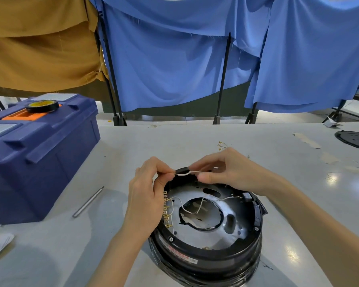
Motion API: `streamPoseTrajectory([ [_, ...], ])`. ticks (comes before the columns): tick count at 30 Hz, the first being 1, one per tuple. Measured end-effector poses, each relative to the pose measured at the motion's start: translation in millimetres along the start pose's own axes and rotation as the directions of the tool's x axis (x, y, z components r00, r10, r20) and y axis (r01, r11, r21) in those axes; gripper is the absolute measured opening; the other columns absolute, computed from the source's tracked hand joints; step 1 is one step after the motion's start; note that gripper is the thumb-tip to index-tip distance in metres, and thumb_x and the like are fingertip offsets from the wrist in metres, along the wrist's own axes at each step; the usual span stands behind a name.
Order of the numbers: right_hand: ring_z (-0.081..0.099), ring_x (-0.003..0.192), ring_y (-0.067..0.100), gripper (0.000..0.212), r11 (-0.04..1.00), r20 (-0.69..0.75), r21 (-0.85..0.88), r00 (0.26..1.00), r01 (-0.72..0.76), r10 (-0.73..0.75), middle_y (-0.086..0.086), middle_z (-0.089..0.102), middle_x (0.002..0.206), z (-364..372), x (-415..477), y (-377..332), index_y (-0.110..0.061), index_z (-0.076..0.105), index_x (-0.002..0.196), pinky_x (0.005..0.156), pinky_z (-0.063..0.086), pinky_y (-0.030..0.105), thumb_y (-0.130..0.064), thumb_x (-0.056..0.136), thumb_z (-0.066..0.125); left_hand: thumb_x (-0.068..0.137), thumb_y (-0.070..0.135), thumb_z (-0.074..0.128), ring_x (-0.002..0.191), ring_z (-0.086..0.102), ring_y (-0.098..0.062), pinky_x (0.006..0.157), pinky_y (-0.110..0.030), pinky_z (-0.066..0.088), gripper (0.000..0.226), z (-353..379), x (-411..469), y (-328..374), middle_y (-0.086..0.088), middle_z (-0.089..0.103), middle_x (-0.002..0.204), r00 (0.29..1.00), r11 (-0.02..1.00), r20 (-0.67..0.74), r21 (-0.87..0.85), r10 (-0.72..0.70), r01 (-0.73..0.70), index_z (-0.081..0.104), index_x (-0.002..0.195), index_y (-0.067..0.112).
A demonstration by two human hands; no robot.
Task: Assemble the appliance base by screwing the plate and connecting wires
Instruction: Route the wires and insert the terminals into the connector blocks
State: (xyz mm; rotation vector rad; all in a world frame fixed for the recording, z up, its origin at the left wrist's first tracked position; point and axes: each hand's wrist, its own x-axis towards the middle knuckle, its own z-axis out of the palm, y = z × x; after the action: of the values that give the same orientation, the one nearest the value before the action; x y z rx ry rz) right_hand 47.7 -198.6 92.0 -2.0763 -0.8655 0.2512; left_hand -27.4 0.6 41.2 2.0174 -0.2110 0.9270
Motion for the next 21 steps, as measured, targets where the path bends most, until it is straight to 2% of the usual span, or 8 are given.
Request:
streamPoseTrajectory([
  [2,0.072,0.089,0.011,0.021,0.996,0.013,0.065,0.998,0.062,-0.063,-0.003,0.077,0.091,5.8,2.6,-11.5,-0.017,0.075,0.107,0.087,0.056,0.029,-0.028,0.090,0.070,0.085,-0.012,0.060,0.076,0.051,-0.005,0.069,-0.012,0.041,0.025,1.3,0.6,0.8,0.012,0.057,0.078,0.997,0.997,0.015,-0.003,0.080,-0.080,0.062,0.080,0.012],
  [5,0.066,0.056,0.008,0.013,0.985,-0.007,0.133,0.994,0.111,-0.111,-0.001,0.072,0.066,14.9,7.5,-21.5,-0.003,0.074,0.089,0.058,0.052,0.016,-0.015,0.091,0.069,0.082,-0.007,0.058,0.075,0.053,-0.010,0.069,-0.032,0.044,0.016,1.4,1.8,-0.9,0.009,0.054,0.080,0.977,0.976,0.031,0.044,0.212,-0.213,0.063,0.074,0.007],
  [6,0.062,0.050,0.006,0.012,0.986,-0.011,0.124,0.994,0.112,-0.112,-0.003,0.070,0.061,16.7,9.3,-22.9,-0.001,0.073,0.085,0.055,0.049,0.014,-0.012,0.089,0.071,0.082,-0.006,0.058,0.075,0.052,-0.011,0.069,-0.035,0.043,0.016,0.9,2.1,-2.4,0.009,0.054,0.081,0.965,0.962,0.037,0.079,0.259,-0.261,0.063,0.073,0.007],
  [10,0.060,0.049,0.010,0.007,0.990,-0.008,0.090,0.994,0.106,-0.106,0.008,0.072,0.069,19.5,15.5,-23.8,-0.006,0.074,0.079,0.056,0.052,0.018,-0.009,0.078,0.080,0.082,-0.006,0.058,0.075,0.050,-0.009,0.068,-0.035,0.041,0.016,0.6,0.6,-9.7,0.004,0.059,0.076,0.946,0.932,0.021,0.166,0.323,-0.322,0.067,0.073,0.004],
  [13,0.056,0.044,0.005,0.006,0.989,-0.007,0.101,0.994,0.109,-0.109,-0.005,0.070,0.060,24.1,15.5,-17.9,-0.009,0.076,0.079,0.050,0.047,0.015,-0.010,0.077,0.082,0.074,-0.016,0.064,0.075,0.052,-0.008,0.068,-0.036,0.043,0.021,1.9,-0.2,-15.6,0.003,0.061,0.074,0.969,0.959,0.023,0.139,0.245,-0.246,0.069,0.074,0.005],
  [15,0.052,0.041,0.003,0.004,0.990,-0.023,0.082,0.993,0.118,-0.116,-0.012,0.066,0.054,28.7,15.8,-13.2,-0.010,0.077,0.079,0.047,0.042,0.012,-0.010,0.079,0.080,0.074,-0.013,0.069,0.075,0.056,-0.007,0.069,-0.038,0.045,0.021,1.7,-0.6,-17.4,0.006,0.064,0.075,0.985,0.980,0.017,0.095,0.173,-0.174,0.072,0.075,0.008],
  [18,0.053,0.044,0.006,0.005,0.996,-0.068,0.002,0.994,0.086,-0.086,0.001,0.069,0.059,35.2,20.6,-6.8,-0.006,0.078,0.078,0.047,0.044,0.017,-0.010,0.079,0.080,0.085,-0.001,0.068,0.078,0.060,-0.010,0.075,-0.040,0.048,0.018,-0.1,-4.5,-20.9,0.011,0.066,0.080,0.996,0.998,-0.089,0.059,-0.024,0.029,0.072,0.079,0.016],
  [21,0.058,0.052,0.012,0.006,0.997,-0.047,-0.081,0.999,0.015,-0.019,0.008,0.071,0.065,43.2,26.8,-0.8,-0.006,0.078,0.078,0.052,0.048,0.025,-0.011,0.079,0.080,0.093,0.021,0.061,0.075,0.057,-0.009,0.074,-0.035,0.044,0.017,-4.0,-10.4,-28.0,0.008,0.062,0.079,0.938,0.949,-0.214,0.104,-0.271,0.298,0.066,0.078,0.025],
])
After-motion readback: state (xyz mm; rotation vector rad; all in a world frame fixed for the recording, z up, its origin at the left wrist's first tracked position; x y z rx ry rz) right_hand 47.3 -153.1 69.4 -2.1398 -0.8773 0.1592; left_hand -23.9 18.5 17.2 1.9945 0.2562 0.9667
